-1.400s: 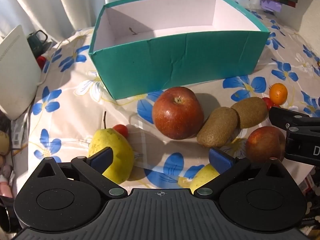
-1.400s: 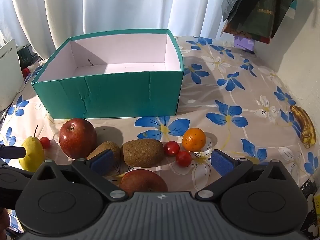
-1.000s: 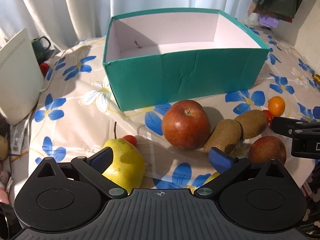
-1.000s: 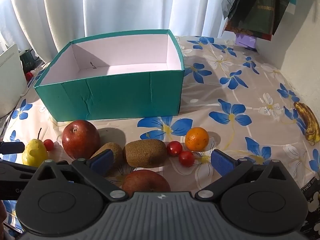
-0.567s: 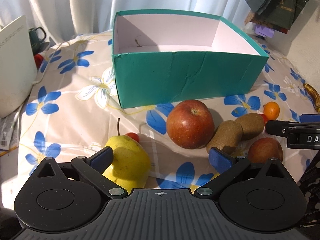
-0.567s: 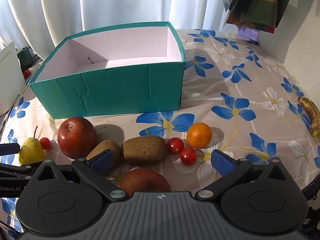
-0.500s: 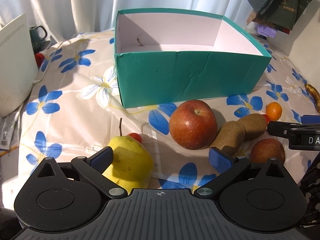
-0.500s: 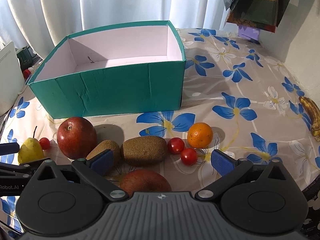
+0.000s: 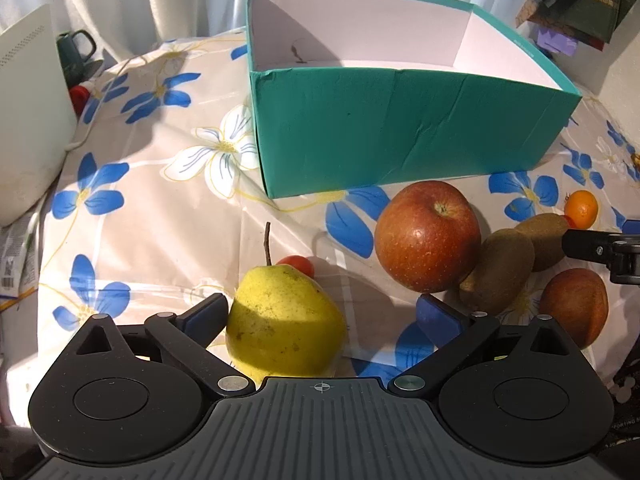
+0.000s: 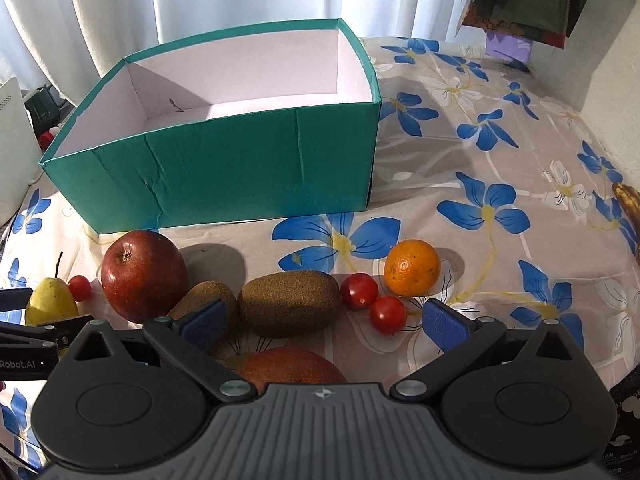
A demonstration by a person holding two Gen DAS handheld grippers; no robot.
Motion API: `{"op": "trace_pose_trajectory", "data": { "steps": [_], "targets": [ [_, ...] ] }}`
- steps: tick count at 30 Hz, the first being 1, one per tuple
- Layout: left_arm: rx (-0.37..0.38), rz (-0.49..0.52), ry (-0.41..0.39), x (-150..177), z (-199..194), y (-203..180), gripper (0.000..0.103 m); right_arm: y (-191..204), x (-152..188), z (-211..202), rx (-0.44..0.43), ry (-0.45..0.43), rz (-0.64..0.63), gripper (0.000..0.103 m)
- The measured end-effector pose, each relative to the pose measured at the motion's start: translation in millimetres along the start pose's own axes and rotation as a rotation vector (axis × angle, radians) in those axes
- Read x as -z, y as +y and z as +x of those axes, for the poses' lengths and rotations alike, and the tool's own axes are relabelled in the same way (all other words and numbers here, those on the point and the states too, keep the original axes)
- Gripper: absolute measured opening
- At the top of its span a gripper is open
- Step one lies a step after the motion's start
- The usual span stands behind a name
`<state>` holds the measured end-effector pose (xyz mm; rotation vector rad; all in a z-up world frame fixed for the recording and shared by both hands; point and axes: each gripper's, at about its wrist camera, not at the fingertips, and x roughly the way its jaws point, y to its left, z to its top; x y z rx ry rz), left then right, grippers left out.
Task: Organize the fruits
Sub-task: 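Close the left gripper on the yellow pear while the right gripper closes on the orange, then lift the pear with the left gripper and the orange with the right gripper over the teal box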
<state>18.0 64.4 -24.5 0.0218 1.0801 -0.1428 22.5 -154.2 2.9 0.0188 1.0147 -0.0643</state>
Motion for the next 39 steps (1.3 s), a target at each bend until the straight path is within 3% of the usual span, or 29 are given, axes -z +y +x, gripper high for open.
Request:
{"op": "trace_pose_trajectory", "data": {
  "steps": [3, 12, 19, 25, 28, 32, 34, 36, 39],
  "targets": [
    [-0.019, -0.005, 0.020, -2, 8, 7, 0.083, -1, -2, 2, 0.008, 0.003, 0.001, 0.103],
    [-0.016, -0.028, 0.058, -3, 21, 18, 0.068, 1, -6, 7, 0.027, 0.014, -0.002, 0.103],
    [-0.020, -0.041, 0.059, -4, 19, 17, 0.068, -4, -5, 6, 0.030, 0.014, -0.008, 0.103],
    [0.027, -0.046, -0.004, -10, -8, 15, 0.068, -17, -2, -4, 0.004, -0.035, -0.024, 0.103],
    [0.042, -0.054, -0.031, -15, -18, 13, 0.068, -32, -5, -2, 0.016, -0.027, 0.011, 0.090],
    [0.065, -0.044, -0.060, -21, -28, 8, 0.068, -55, -11, 0, 0.034, -0.054, 0.100, 0.088],
    [0.073, -0.032, -0.068, -22, -31, 3, 0.068, -62, -15, 10, 0.058, -0.050, 0.114, 0.082],
    [0.084, -0.020, -0.074, -24, -33, -1, 0.068, -62, -18, 23, 0.074, -0.029, 0.107, 0.063],
    [0.091, -0.005, -0.087, -27, -37, -7, 0.068, -65, -20, 41, 0.041, 0.019, 0.126, 0.051]
  ]
}}
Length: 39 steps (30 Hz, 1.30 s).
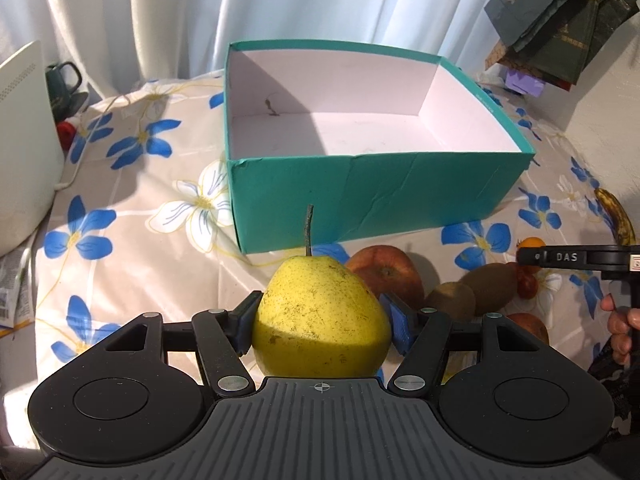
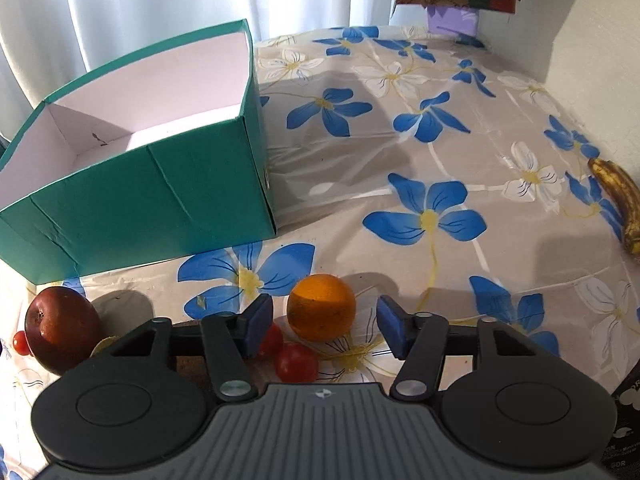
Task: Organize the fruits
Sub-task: 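Lift the pear with the left gripper and the orange with the right gripper over the teal box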
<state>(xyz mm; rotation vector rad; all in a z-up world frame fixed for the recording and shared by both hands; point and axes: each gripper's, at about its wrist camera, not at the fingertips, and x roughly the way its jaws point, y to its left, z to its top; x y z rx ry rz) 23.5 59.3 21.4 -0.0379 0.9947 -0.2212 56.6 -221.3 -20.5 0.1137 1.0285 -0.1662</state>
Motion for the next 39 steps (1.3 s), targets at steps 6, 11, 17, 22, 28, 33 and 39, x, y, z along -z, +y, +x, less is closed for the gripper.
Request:
{"op": "trace_pose_trajectory", "data": {
  "steps": [6, 11, 17, 22, 28, 33, 39],
  "targets": [
    [0.002, 0.019, -0.007, -3, -3, -6, 0.068, 0, -4, 14, -0.011, 0.017, -0.006, 0.041],
    [-0.005, 0.028, 0.005, -7, 0, -11, 0.068, 0, -3, 20, -0.010, 0.022, -0.018, 0.039],
    [-0.040, 0.059, -0.001, -14, -2, -20, 0.068, 4, -2, 3, -0.002, -0.039, -0.039, 0.039],
    [-0.086, 0.090, -0.051, -29, -14, -29, 0.068, 12, -8, -24, -0.038, -0.102, -0.056, 0.039],
    [-0.100, 0.081, -0.126, -58, -32, -39, 0.068, 26, -15, -58, -0.096, -0.194, -0.089, 0.039],
    [-0.150, 0.065, -0.201, -95, -40, -45, 0.068, 34, -21, -80, -0.127, -0.253, -0.108, 0.039],
    [-0.230, 0.003, -0.271, -144, -29, -42, 0.068, 40, -30, -98, -0.144, -0.320, -0.116, 0.039]
  ]
}}
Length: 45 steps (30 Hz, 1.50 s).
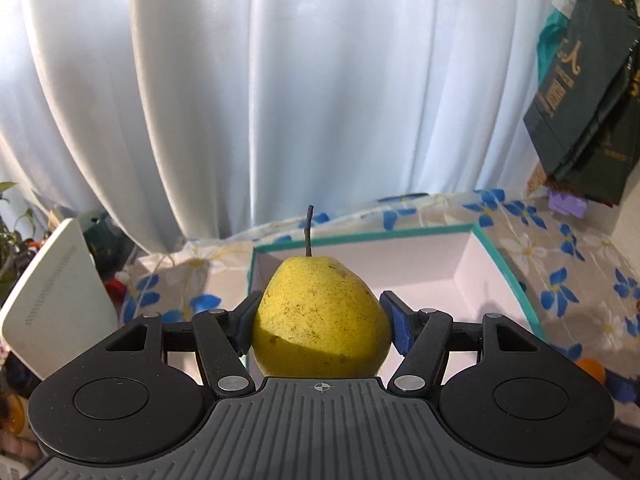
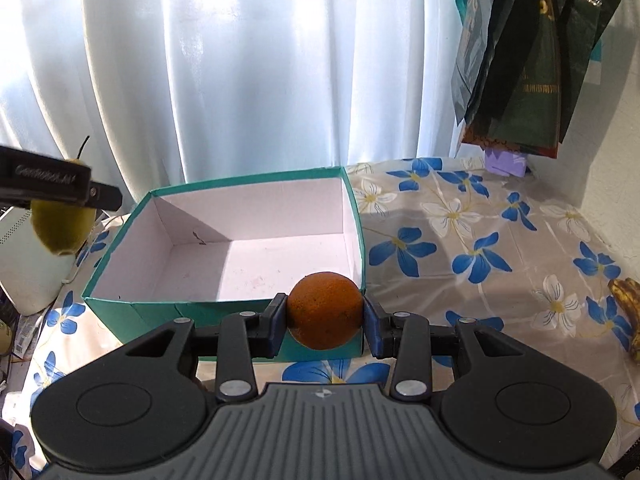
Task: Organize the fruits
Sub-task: 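Lift the pear with the left gripper and the orange with the right gripper over the teal box, then release the orange into the box with the right gripper while the left gripper releases the pear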
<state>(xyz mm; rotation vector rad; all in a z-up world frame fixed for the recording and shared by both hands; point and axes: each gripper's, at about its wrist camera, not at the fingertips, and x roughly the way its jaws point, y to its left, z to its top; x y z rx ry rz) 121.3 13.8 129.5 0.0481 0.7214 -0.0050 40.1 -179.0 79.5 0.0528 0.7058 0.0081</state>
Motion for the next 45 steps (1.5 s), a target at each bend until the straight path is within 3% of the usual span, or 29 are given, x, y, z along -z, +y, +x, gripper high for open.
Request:
{"op": "trace_pose_trajectory", "data": {
  "steps": [5, 9, 14, 30, 45],
  "targets": [
    [-0.111, -0.018, 0.056, 9, 49, -3, 0.068, 3, 0, -3, -0.003, -0.025, -0.001, 0.039],
    [-0.095, -0.037, 0.144, 28, 75, 1, 0.068, 2, 5, -2, -0.015, -0.014, 0.010, 0.039],
    [-0.063, -0.016, 0.150, 32, 82, -7, 0.068, -5, 2, 1, 0.001, -0.018, 0.025, 0.039],
    [-0.091, 0.023, 0.275, 51, 133, -12, 0.068, -7, -2, 11, 0.004, -0.026, 0.040, 0.039],
    [-0.155, 0.074, 0.274, 55, 139, -20, 0.068, -9, -2, 11, 0.005, -0.029, 0.038, 0.039]
  ]
}}
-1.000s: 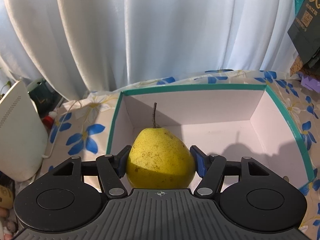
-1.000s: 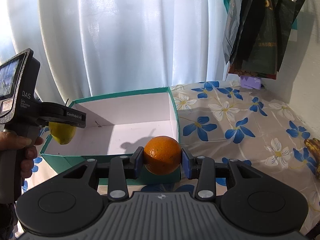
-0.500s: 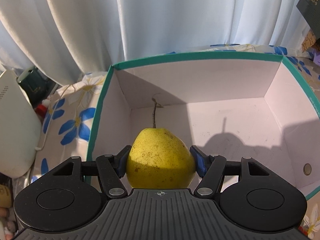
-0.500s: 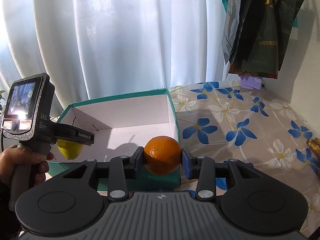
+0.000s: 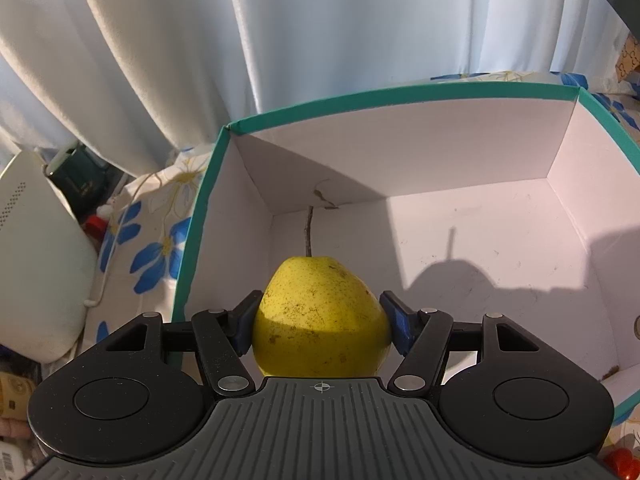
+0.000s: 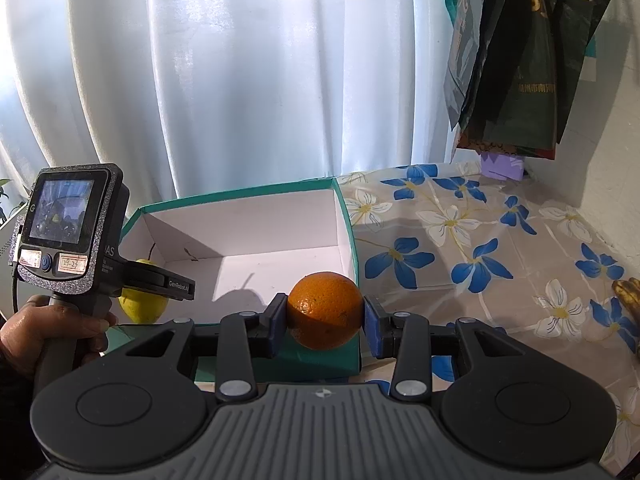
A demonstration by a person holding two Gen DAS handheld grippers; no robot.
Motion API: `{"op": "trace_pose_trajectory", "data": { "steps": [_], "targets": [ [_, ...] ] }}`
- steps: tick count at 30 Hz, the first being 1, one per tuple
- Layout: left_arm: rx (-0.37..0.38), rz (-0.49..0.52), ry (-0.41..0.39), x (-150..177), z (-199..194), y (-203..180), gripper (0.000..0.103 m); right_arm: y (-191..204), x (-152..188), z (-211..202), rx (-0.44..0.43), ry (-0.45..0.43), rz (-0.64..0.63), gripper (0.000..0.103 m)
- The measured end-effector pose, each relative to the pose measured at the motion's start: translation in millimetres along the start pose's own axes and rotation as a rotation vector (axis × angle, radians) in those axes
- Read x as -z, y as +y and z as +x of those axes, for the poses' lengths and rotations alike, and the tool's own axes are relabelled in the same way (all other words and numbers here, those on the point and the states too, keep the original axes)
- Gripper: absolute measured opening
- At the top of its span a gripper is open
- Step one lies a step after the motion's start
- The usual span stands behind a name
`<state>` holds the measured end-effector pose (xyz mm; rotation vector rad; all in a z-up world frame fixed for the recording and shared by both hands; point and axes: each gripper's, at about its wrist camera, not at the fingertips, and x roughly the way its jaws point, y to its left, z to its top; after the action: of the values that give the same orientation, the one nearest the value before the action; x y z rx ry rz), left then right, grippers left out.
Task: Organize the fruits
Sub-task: 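Release the orange into the box with the right gripper while the left gripper releases the pear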
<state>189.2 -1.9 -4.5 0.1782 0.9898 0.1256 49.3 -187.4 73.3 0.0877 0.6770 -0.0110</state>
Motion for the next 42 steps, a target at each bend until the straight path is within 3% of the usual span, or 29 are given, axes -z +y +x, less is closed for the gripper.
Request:
{"op": "trace_pose_trajectory", "data": {
  "steps": [2, 7, 8, 12, 17, 25, 32, 42],
  "targets": [
    [0.007, -0.005, -0.014, -1, -3, 0, 0.063, -1, 0, 0, 0.003, 0.000, 0.002, 0.039],
    [0.024, 0.005, -0.043, -4, -12, -2, 0.064, 0, 0, 0, 0.005, -0.004, 0.001, 0.039],
    [0.037, 0.006, -0.040, -3, -13, -1, 0.067, 0, 0, -1, 0.003, -0.005, 0.000, 0.039],
    [0.083, -0.001, -0.068, 6, -29, 3, 0.096, 0, -1, 0, 0.003, -0.010, -0.003, 0.039],
    [0.100, -0.059, -0.148, 27, -72, 19, 0.101, 1, -4, 2, 0.006, -0.020, -0.014, 0.039],
    [0.068, -0.161, -0.181, 61, -105, 55, 0.102, 12, -12, 23, -0.020, -0.038, -0.060, 0.039],
    [0.042, -0.226, -0.136, 81, -97, 70, 0.102, 20, -15, 59, -0.042, 0.005, -0.078, 0.039],
    [0.049, -0.206, -0.066, 101, -85, 61, 0.102, 21, -7, 91, -0.042, 0.079, -0.094, 0.039]
  ]
}}
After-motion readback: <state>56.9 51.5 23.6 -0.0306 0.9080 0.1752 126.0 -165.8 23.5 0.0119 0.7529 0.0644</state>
